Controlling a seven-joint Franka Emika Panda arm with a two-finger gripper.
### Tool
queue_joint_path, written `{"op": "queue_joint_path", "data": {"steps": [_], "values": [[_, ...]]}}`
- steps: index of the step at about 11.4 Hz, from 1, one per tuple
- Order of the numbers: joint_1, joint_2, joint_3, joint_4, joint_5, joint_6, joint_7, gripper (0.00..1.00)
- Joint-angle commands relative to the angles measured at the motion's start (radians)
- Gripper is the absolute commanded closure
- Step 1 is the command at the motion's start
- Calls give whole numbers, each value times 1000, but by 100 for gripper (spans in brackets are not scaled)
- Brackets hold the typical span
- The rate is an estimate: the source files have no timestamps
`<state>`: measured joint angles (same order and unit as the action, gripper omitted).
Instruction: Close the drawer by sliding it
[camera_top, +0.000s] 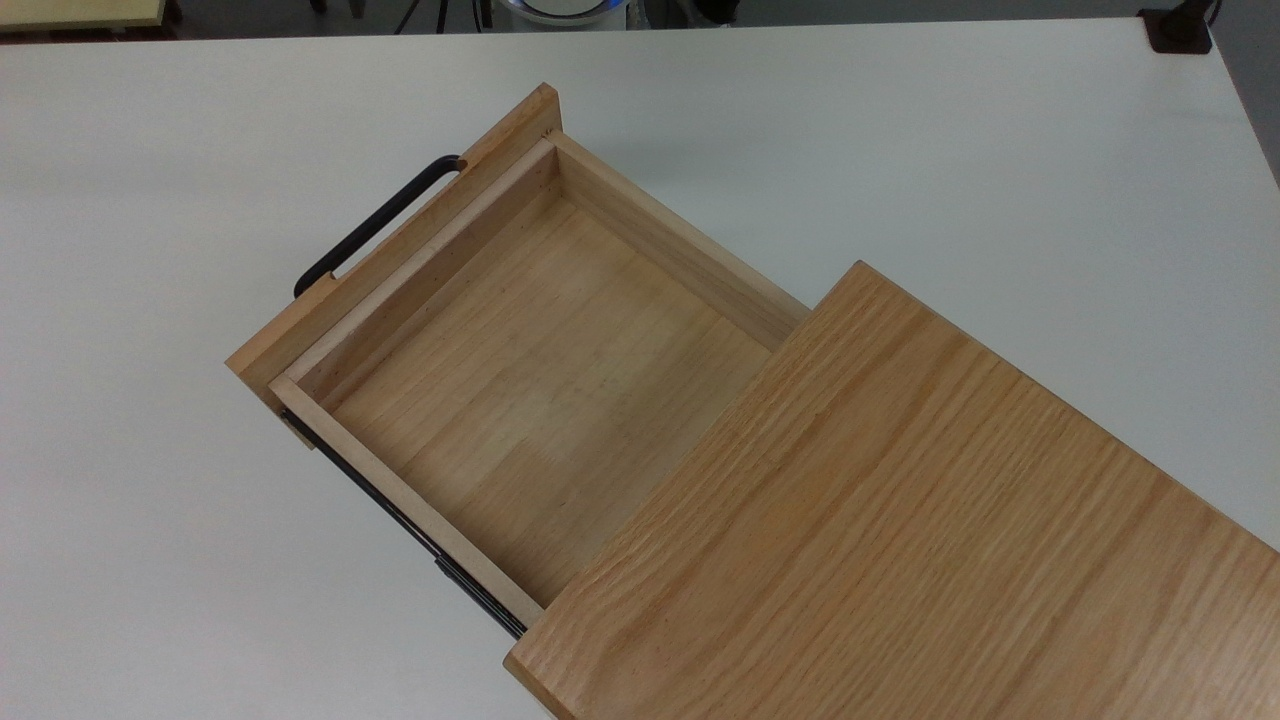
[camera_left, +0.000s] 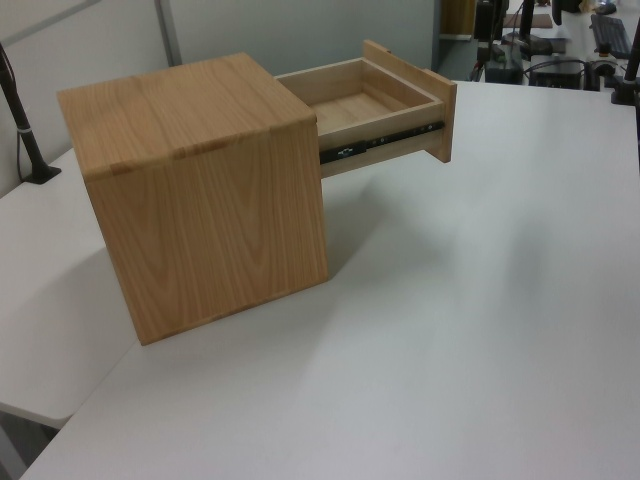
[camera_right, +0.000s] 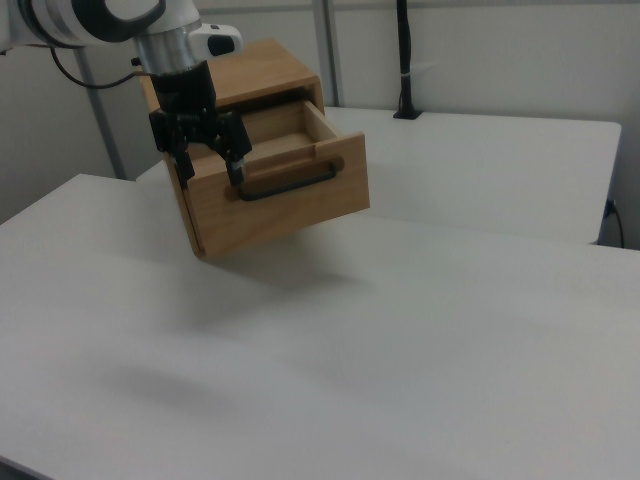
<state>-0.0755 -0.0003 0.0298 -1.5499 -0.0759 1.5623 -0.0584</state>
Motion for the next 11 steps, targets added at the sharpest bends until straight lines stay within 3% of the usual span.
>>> {"op": "queue_joint_path", "data": {"steps": [1,11], "values": [[0,-30,4,-39,-5,18,-14,0],[-3,-29,-2,-39,-7,18,-50,0]]}}
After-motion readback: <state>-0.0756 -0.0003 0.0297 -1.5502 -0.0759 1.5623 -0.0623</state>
